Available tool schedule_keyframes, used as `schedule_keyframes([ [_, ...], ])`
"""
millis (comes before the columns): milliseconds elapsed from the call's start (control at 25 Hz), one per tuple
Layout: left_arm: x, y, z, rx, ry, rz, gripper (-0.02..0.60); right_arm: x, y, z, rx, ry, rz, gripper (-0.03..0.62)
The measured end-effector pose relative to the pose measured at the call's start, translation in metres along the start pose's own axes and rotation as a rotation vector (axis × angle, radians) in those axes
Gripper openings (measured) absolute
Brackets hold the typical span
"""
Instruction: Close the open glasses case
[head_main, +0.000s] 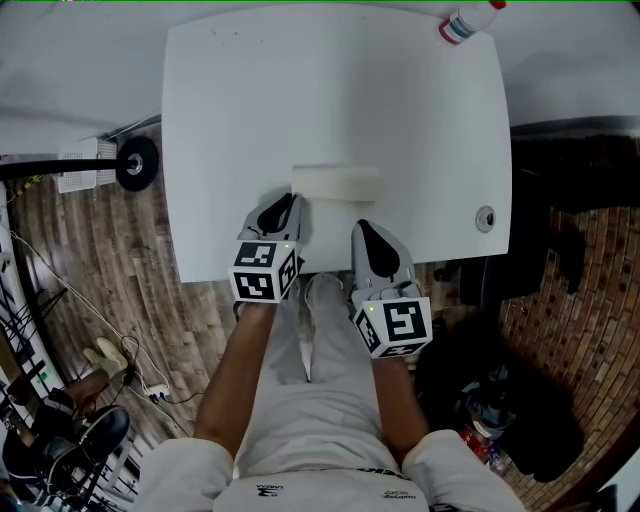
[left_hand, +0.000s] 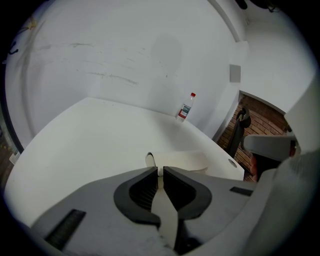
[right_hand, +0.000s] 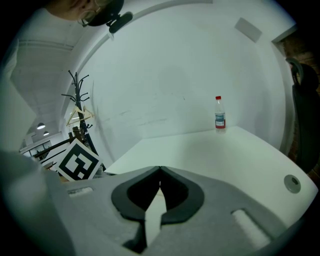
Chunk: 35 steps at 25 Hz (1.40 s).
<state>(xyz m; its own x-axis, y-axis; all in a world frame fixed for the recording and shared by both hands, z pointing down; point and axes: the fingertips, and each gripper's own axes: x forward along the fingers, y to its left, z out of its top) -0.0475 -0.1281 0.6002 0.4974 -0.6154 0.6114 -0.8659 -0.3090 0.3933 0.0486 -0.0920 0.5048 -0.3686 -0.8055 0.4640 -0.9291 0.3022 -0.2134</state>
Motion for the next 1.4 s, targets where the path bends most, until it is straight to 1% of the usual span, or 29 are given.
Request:
schedule_keyframes([
  [520,-0.008,-0.001,-0.001,-0.002,-0.008,0.010,0.031,-0.008,0.001,0.001,-0.002,-0.008,-0.006,-0.002],
  [840,-0.018,-0.005,0.008,-0.006,-0.039,0.015,-0.002,-0.016,0.005,0.005,-0.006,-0.015,-0.009,-0.002],
  [920,-0.021,-0.006,0.009,-0.007,-0.042,0.018,-0.002,-0.018,0.005,0.007,-0.005,-0.016,-0.008,-0.002],
  [1120,-0.029,-0.014,0.015,0.001,-0.055,0.017,-0.003,-0.025,0.004,0.012,-0.002,-0.020,-0.007,-0.002],
  [1400,-0.055,-0.032,0.028,0.022,-0.087,0.016,-0.003,-0.039,0.012,0.027,0.010,-0.032,0.011,-0.002],
])
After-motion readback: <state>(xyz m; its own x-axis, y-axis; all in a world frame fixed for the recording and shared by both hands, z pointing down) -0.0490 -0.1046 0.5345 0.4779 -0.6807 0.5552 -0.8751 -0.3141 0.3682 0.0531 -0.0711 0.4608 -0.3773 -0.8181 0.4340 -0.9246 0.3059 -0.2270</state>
